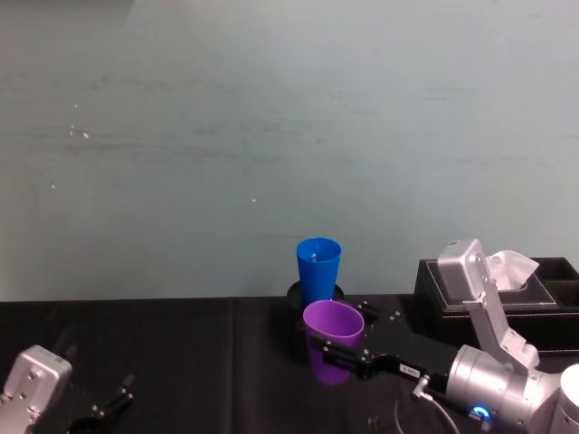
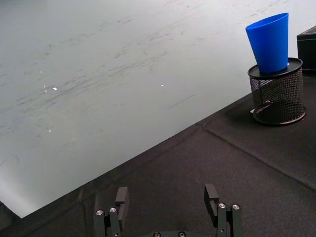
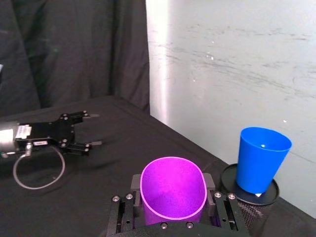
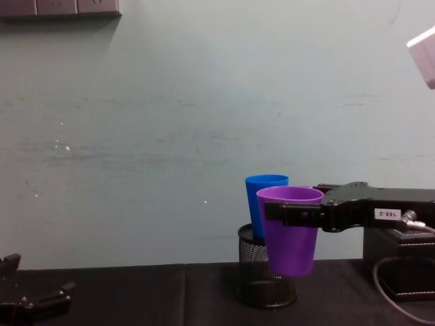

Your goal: Pick up one cup with a gripper and tap it against the other cup.

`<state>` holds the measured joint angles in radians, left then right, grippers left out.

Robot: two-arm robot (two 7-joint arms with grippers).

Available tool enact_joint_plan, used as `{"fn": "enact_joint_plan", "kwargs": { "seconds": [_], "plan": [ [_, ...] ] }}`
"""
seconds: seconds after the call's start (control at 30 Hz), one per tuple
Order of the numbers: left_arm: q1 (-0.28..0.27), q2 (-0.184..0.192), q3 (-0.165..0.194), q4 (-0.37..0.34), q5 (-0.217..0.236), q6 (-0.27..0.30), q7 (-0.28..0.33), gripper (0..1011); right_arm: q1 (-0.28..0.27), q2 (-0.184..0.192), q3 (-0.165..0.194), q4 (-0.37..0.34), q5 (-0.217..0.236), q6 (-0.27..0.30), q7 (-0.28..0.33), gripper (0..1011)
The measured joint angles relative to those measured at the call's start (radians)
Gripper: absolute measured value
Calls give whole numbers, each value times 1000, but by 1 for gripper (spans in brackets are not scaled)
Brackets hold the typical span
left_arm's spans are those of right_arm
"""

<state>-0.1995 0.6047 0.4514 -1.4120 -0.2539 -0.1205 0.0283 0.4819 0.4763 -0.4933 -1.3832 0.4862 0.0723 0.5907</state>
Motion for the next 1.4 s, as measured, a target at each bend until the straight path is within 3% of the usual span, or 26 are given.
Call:
{"fn": "enact_joint_plan", "kwargs": {
  "seconds": [0.8,1.4],
  "plan": [
    [0,0,0,0,0,0,0,1000,163,-132,-18,303,-14,-65,41,726],
    [0,0,0,0,0,0,0,1000,238,-191,-23,456,-54,-116,71,726]
  ]
}}
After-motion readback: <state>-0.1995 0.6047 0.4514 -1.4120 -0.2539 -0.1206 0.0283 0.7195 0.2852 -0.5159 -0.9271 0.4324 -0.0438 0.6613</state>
